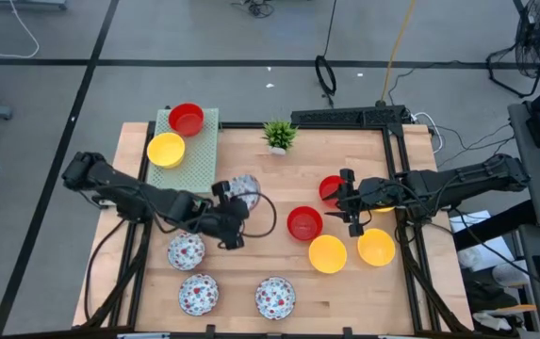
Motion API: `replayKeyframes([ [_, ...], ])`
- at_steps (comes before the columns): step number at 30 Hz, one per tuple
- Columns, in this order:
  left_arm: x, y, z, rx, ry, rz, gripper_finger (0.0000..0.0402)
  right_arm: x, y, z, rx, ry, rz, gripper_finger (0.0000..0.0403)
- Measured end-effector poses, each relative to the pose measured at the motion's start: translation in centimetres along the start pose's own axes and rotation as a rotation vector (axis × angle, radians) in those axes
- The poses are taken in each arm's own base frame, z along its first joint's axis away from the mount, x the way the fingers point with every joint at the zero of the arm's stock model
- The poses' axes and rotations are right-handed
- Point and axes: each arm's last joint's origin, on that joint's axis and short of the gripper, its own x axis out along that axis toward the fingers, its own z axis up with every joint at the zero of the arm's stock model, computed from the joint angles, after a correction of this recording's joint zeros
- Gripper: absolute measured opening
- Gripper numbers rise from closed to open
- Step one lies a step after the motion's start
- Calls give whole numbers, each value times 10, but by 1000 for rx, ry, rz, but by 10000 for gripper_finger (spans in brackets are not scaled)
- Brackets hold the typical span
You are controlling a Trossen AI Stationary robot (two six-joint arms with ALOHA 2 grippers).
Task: Pick & Place Mini bowls
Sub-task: Put the red and white bowl on the shelf
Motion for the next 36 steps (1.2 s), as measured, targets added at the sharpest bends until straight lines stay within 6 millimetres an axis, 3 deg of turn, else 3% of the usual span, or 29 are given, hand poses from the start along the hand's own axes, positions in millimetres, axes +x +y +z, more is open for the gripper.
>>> replayKeyframes([
  [6,2,33,-7,18,123,128,8,0,0,0,-5,0,0,171],
  [13,0,56,-23,11,314,214,8,0,0,0,-5,3,0,171],
  [36,-19,68,-44,-161,543,256,14,0,0,0,-45,0,-1,171],
])
